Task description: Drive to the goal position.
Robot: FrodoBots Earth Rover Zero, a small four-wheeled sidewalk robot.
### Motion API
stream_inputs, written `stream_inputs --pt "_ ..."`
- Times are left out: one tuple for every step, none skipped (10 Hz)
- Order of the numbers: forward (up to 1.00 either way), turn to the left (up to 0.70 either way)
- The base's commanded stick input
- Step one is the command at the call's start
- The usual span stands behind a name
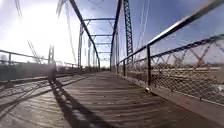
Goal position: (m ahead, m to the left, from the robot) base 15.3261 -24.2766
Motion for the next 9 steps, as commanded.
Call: stream_inputs --pt "1.0 0.0" --pt "1.0 0.0" --pt "1.0 0.0" --pt "1.0 0.0" --pt "1.0 0.0" --pt "1.0 0.0" --pt "1.0 0.0" --pt "1.0 0.0" --pt "1.0 0.0"
